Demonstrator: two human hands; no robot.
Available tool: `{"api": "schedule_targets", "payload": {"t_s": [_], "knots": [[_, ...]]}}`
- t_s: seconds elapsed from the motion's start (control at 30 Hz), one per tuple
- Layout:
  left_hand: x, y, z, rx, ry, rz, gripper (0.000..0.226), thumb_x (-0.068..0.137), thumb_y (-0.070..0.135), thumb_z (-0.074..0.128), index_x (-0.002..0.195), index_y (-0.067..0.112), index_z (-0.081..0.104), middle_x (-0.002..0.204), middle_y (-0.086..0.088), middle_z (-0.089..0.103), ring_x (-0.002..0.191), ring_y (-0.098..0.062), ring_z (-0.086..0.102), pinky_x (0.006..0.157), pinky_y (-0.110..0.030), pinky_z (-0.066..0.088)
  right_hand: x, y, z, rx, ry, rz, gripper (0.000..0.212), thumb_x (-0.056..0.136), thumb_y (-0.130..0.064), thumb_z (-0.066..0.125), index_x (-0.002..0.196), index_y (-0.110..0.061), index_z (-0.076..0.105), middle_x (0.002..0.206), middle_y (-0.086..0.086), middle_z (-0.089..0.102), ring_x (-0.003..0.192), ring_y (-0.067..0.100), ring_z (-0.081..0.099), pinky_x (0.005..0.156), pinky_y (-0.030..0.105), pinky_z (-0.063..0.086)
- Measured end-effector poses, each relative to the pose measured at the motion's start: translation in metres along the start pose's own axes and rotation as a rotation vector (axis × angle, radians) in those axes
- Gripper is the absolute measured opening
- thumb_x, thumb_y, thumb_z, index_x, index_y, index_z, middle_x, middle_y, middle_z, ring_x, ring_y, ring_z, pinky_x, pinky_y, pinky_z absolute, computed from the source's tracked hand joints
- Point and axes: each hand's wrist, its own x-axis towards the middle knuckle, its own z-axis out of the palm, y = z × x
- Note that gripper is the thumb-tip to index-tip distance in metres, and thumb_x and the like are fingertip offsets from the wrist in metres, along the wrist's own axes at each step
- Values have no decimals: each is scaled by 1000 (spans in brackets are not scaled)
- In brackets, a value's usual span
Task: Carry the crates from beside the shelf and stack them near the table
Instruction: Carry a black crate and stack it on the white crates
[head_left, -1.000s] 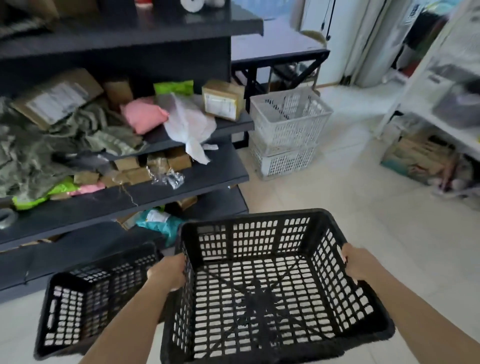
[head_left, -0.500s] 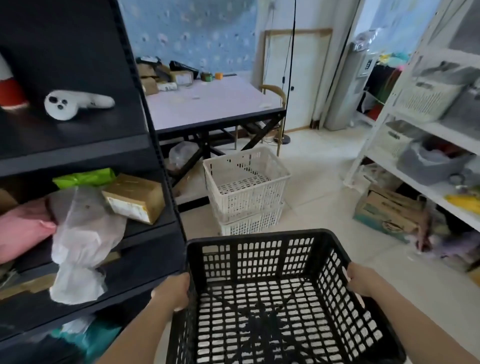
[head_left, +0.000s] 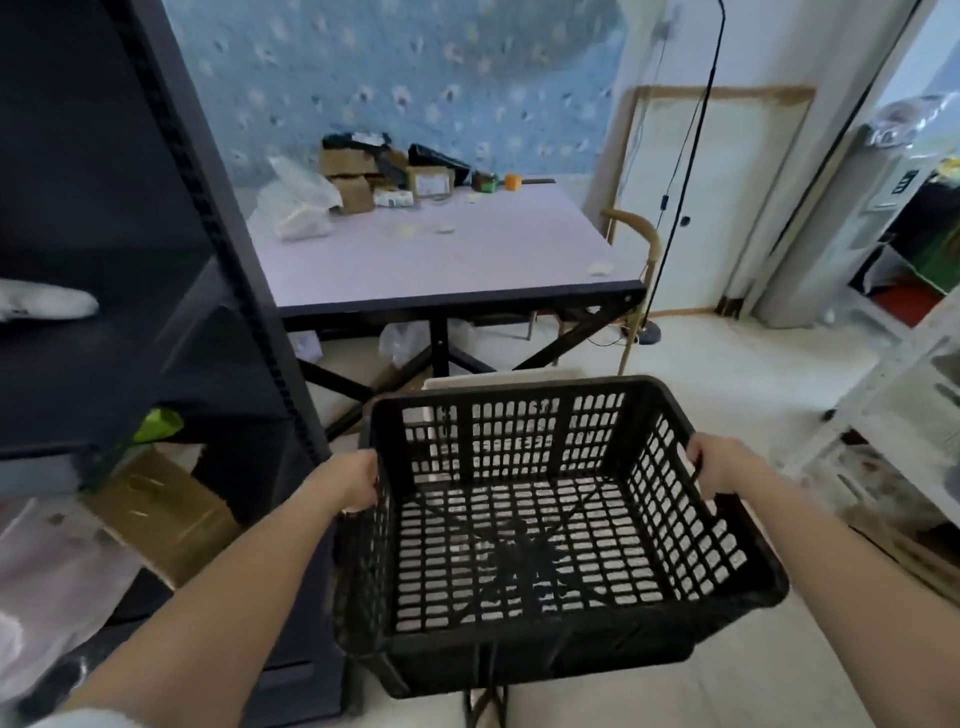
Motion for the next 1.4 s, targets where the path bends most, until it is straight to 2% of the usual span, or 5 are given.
{"api": "schedule_targets", "payload": {"t_s": [0.1, 0.23, 0.6, 0.93, 1.4], "knots": [[70, 11, -28, -27, 43, 8, 12, 82, 8, 54, 87, 15, 45, 95, -10, 55, 83, -27, 55, 64, -32, 42, 74, -9, -32, 25, 26, 11, 40, 66, 4, 62, 98, -16, 49, 106, 11, 60, 87, 26, 54, 76, 32, 50], [164, 10, -57, -49, 131, 25, 22, 77, 12, 58, 73, 23, 39, 97, -10, 61, 88, -30, 59, 76, -40, 51, 166, -29, -57, 39, 64, 0, 34, 73, 4, 51, 101, -15, 49, 111, 15, 60, 91, 29, 56, 82, 35, 53], [303, 28, -82, -48, 188, -84, 21, 85, 20, 59, 103, 17, 48, 105, -12, 62, 96, -33, 62, 81, -46, 55, 324, -72, -84, 91, 40, -115, 23, 81, 0, 47, 94, -16, 40, 96, 16, 56, 81, 26, 45, 68, 31, 39], [347, 47, -85, -25, 176, -120, 21, 85, 13, 58, 100, 18, 45, 100, -11, 60, 89, -33, 60, 70, -39, 51, 384, -72, -88, 181, -56, -135, 18, 75, 0, 51, 87, -12, 44, 67, 1, 47, 76, 28, 50, 64, 30, 40], [347, 52, -86, -43, 311, -106, 19, 81, 13, 64, 87, 19, 48, 84, -8, 63, 76, -30, 59, 61, -38, 51, 392, -62, -95, 290, -33, -117, 18, 73, -3, 53, 88, -12, 53, 75, 4, 56, 81, 29, 58, 75, 35, 51]]}}
